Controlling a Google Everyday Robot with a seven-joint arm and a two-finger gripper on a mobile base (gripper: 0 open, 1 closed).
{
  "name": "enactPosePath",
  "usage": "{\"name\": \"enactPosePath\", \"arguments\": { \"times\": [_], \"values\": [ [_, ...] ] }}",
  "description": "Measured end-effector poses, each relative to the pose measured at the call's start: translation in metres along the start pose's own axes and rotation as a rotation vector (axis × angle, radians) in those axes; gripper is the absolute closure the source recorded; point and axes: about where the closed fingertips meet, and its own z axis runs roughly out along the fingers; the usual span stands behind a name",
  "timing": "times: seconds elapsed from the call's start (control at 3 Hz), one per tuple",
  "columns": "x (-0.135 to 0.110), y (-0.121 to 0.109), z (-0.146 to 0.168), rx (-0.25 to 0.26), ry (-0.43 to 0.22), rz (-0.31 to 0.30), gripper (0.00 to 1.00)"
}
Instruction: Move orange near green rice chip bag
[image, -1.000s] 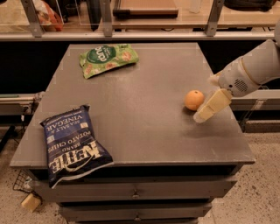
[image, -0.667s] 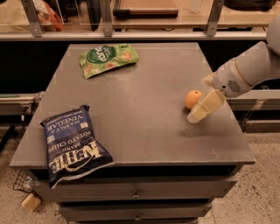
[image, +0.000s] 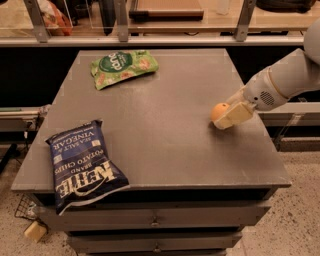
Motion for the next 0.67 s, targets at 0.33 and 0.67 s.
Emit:
{"name": "enactPosePath", "arguments": {
  "times": [0.33,0.67],
  "values": [
    [0.007,-0.012,-0.003,0.018,0.005,0.029,0.73],
    [-0.011,-0.018,-0.021,0.019,-0.037,0.024,0.96]
  ]
}}
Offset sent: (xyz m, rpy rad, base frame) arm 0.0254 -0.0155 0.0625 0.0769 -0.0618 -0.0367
